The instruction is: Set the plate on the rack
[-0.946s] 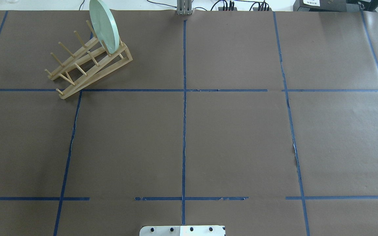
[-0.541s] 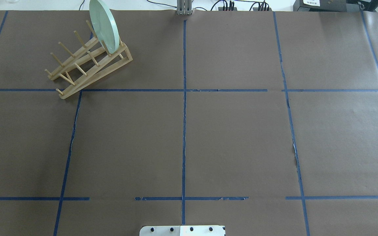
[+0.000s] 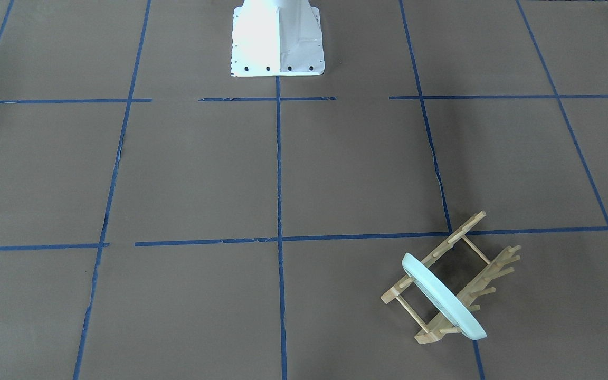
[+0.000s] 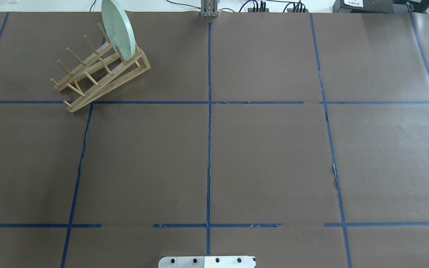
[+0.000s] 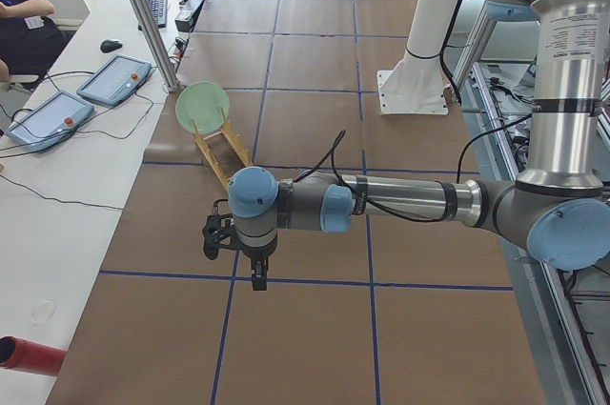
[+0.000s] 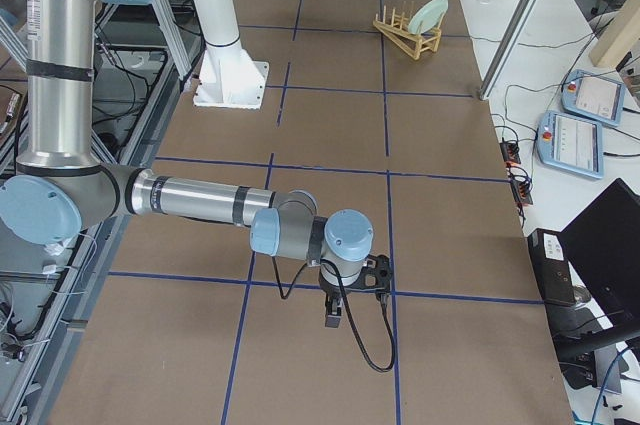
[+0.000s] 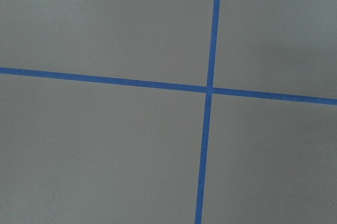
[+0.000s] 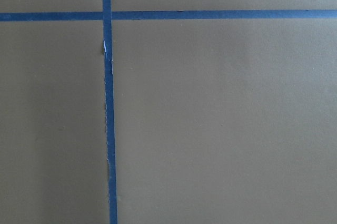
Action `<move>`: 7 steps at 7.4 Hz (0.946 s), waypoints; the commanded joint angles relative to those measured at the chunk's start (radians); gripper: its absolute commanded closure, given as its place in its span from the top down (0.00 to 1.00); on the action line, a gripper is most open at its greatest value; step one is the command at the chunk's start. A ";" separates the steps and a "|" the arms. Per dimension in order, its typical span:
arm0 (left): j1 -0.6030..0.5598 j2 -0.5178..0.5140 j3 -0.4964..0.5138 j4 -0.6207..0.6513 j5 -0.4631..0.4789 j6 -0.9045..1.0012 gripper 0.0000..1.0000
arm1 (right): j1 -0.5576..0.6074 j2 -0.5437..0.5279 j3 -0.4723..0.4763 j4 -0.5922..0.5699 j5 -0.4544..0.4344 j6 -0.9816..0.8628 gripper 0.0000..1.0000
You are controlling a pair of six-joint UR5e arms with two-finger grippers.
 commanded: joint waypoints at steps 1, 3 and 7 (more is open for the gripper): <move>0.004 -0.003 0.037 -0.003 -0.001 0.000 1.00 | 0.000 0.000 0.000 0.000 0.000 0.001 1.00; 0.004 -0.005 0.047 -0.013 -0.005 -0.001 1.00 | 0.000 0.000 0.000 0.000 0.000 0.001 1.00; 0.004 -0.005 0.039 -0.008 -0.007 -0.003 1.00 | 0.000 0.000 0.000 -0.002 0.000 0.001 1.00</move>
